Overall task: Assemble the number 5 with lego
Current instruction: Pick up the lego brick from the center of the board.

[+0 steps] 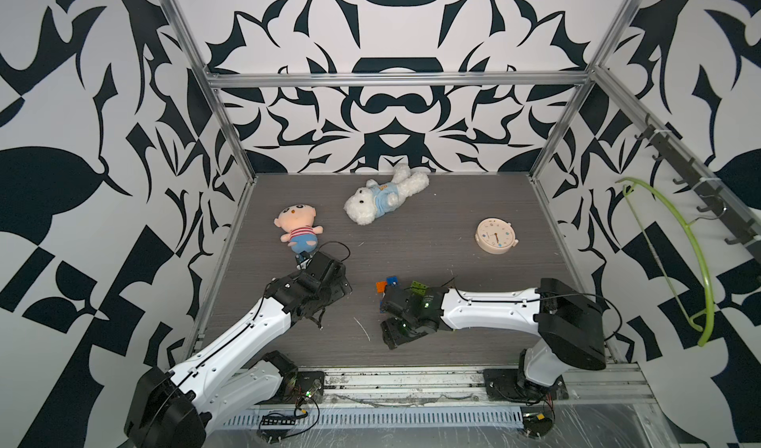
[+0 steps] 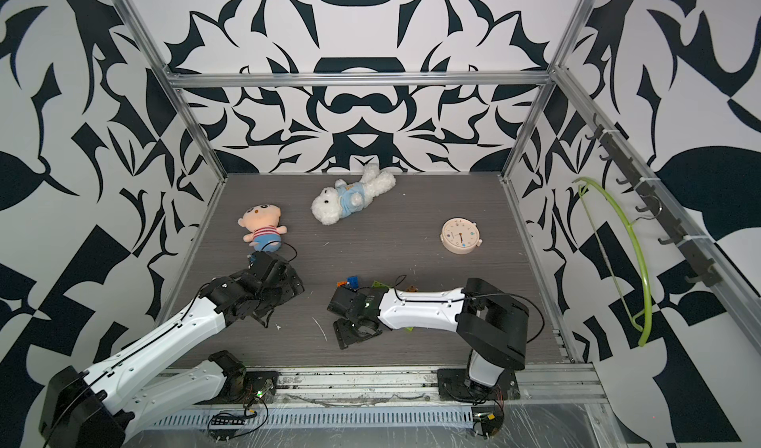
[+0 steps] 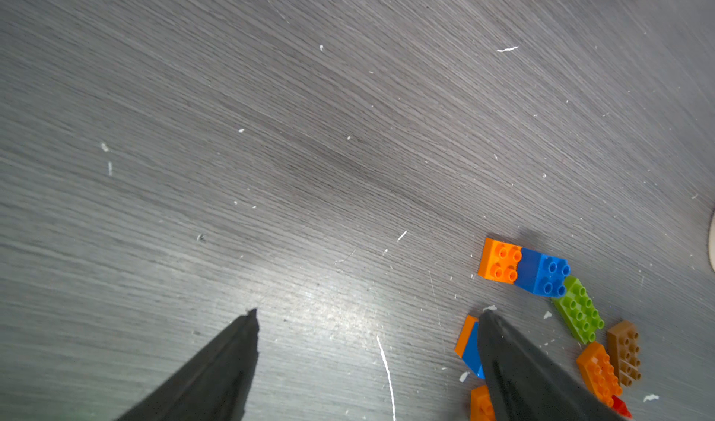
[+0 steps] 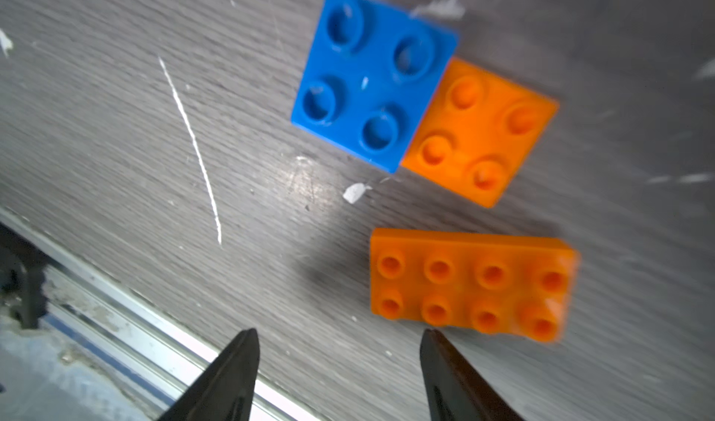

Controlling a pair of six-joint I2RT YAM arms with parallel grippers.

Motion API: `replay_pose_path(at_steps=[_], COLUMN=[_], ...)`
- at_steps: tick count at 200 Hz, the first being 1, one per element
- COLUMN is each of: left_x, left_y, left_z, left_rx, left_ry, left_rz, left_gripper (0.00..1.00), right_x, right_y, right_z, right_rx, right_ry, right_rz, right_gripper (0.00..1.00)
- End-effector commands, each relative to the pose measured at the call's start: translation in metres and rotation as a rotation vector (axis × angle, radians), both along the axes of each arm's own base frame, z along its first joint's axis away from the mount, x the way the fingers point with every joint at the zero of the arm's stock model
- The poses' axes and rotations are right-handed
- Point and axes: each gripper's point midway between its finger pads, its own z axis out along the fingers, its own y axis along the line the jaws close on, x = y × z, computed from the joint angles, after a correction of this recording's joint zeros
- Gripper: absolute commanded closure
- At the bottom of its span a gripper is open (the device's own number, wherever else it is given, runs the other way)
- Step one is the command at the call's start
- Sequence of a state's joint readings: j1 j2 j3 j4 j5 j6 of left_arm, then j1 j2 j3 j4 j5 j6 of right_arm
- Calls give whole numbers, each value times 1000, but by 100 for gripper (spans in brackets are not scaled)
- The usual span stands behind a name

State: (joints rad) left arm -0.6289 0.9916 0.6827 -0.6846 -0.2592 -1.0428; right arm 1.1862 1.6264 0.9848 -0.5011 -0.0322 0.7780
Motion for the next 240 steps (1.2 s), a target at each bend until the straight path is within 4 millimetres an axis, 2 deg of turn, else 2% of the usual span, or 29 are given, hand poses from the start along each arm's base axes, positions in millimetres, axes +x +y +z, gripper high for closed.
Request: replay_pose_path(at_steps=[1,23,55,110,161,240], left_x=[0,4,6,4,4,4], left_y=[-1,-8,-12,-9,-3,-2], left_z=[-1,2,5,3,4,-1], left_rx=[17,-5,-8,-9,22,48], left_ry=[1,-14,-23,-29,-25,4], left_rz=[-31,-61,-83,-76,-61,-54], left_gripper=[5,4,1,1,1,1], right_x=[27,30,23,32,39,42], right_y=[-29,-35,-13,-13,-19,-29], right_z=[26,18,10,-7,-15,-24], right_rx=[-137,-213,-139,-160,-227,-278], right_ry=[-184,-177,-121,-59,-55,-69], right_rz=[41,88,138,162,136,22], right_gripper=[26,21,16,14,15,25])
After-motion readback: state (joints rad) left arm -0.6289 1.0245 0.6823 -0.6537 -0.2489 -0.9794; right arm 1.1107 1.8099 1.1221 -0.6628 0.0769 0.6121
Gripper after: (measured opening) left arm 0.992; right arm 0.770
